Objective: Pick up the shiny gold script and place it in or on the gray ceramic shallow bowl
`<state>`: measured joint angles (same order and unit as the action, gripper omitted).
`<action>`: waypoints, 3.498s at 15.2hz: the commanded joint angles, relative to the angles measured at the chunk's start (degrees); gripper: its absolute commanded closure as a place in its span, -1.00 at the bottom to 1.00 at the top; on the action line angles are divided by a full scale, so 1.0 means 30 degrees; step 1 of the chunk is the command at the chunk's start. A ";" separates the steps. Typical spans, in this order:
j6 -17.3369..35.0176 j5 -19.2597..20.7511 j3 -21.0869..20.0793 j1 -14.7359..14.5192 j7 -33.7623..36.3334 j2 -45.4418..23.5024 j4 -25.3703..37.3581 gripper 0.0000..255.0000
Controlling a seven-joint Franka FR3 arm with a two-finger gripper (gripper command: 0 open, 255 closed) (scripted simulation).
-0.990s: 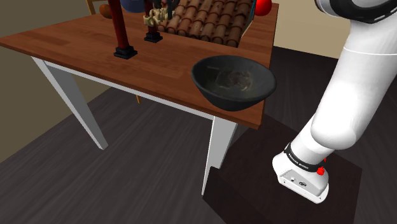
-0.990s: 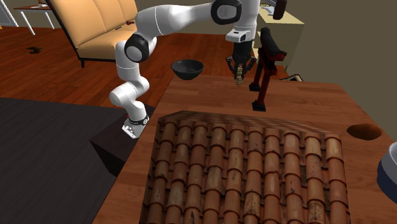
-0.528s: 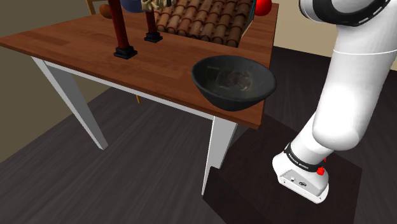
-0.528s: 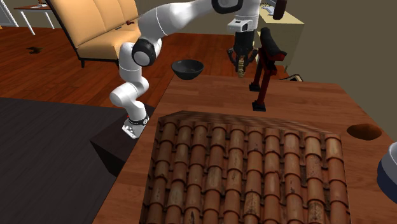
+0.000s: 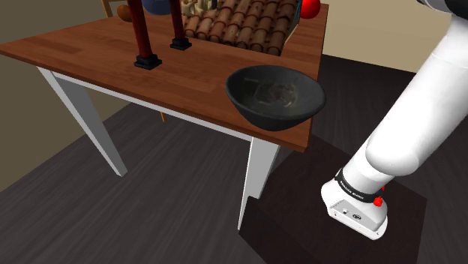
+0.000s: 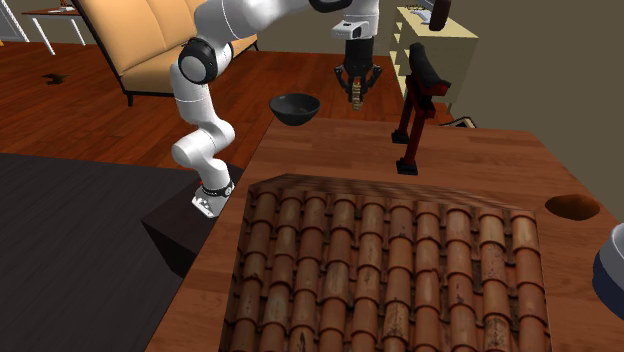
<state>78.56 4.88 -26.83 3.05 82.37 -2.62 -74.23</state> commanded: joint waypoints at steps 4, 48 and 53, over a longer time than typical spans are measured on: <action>0.0679 -0.1950 0.0340 0.0209 -0.0188 0.4300 -0.4537 1.00; 0.0917 -0.5873 0.0632 -0.2153 0.0850 1.4612 -1.4433 -1.00; -0.0118 -0.5701 0.0691 -0.2016 0.0991 1.4084 -1.2877 -1.00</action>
<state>78.47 -12.27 -24.81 -3.02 85.35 39.72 -113.18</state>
